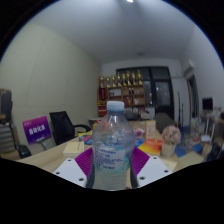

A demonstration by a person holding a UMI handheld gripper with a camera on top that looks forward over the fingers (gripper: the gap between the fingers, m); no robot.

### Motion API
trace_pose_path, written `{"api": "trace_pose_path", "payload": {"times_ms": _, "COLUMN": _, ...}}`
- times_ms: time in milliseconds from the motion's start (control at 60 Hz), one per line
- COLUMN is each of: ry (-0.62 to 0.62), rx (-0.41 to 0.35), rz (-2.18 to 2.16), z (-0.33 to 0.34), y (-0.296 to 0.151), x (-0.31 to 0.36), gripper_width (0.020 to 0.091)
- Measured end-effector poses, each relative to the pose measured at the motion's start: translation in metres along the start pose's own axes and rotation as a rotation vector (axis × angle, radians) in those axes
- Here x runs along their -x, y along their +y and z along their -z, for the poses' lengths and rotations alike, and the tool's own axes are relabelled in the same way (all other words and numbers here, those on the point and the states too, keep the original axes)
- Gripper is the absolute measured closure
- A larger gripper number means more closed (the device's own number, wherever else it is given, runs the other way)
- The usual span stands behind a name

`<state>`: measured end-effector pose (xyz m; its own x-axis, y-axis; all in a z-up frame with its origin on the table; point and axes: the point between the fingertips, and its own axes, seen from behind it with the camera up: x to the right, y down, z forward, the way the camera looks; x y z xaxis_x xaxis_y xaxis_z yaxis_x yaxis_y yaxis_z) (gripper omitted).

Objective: Pour water

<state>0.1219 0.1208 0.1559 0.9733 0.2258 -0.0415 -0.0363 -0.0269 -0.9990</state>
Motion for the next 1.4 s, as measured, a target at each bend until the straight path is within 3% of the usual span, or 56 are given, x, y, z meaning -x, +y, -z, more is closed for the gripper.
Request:
{"api": "trace_pose_path", "payload": {"times_ms": 67, "ry": 0.007, "rx": 0.031, "rz": -0.066, "z": -0.004, "y": 0.019, "x": -0.010, "gripper_width": 0.0599}}
{"api": "trace_pose_path", "payload": {"times_ms": 83, "ry": 0.012, "rx": 0.027, "rz": -0.079, "z": 0.002, "y": 0.047, "x": -0.010, "gripper_width": 0.0597}}
{"api": "trace_pose_path", "payload": {"times_ms": 100, "ry": 0.016, "rx": 0.045, "rz": -0.077, "z": -0.004, "y": 0.032, "x": -0.021, "gripper_width": 0.0597}}
{"api": "trace_pose_path", "payload": {"times_ms": 400, "ry": 0.052, "rx": 0.059, "rz": 0.078, "z": -0.024, "y": 0.063, "x": -0.041, "gripper_width": 0.0576}}
{"api": "trace_pose_path", "payload": {"times_ms": 583, "ry": 0.053, "rx": 0.006, "rz": 0.091, "z": -0.026, "y": 0.058, "x": -0.042, "gripper_width": 0.0568}}
{"api": "trace_pose_path", "payload": {"times_ms": 683, "ry": 0.050, "rx": 0.016, "rz": 0.082, "z": -0.025, "y": 0.058, "x": -0.042, "gripper_width": 0.0504}}
{"api": "trace_pose_path", "payload": {"times_ms": 767, "ry": 0.049, "rx": 0.070, "rz": 0.085, "z": -0.023, "y": 0.061, "x": -0.043, "gripper_width": 0.0428}}
{"api": "trace_pose_path", "payload": {"times_ms": 850, "ry": 0.060, "rx": 0.136, "rz": 0.108, "z": -0.018, "y": 0.071, "x": -0.048, "gripper_width": 0.0294}}
{"api": "trace_pose_path", "payload": {"times_ms": 900, "ry": 0.061, "rx": 0.141, "rz": 0.114, "z": -0.009, "y": 0.068, "x": -0.049, "gripper_width": 0.0256}}
{"api": "trace_pose_path", "payload": {"times_ms": 1150, "ry": 0.054, "rx": 0.152, "rz": 0.069, "z": 0.073, "y": 0.043, "x": -0.035, "gripper_width": 0.0267}}
{"api": "trace_pose_path", "payload": {"times_ms": 1400, "ry": 0.068, "rx": 0.137, "rz": 0.070, "z": 0.223, "y": -0.007, "x": -0.014, "gripper_width": 0.0264}}
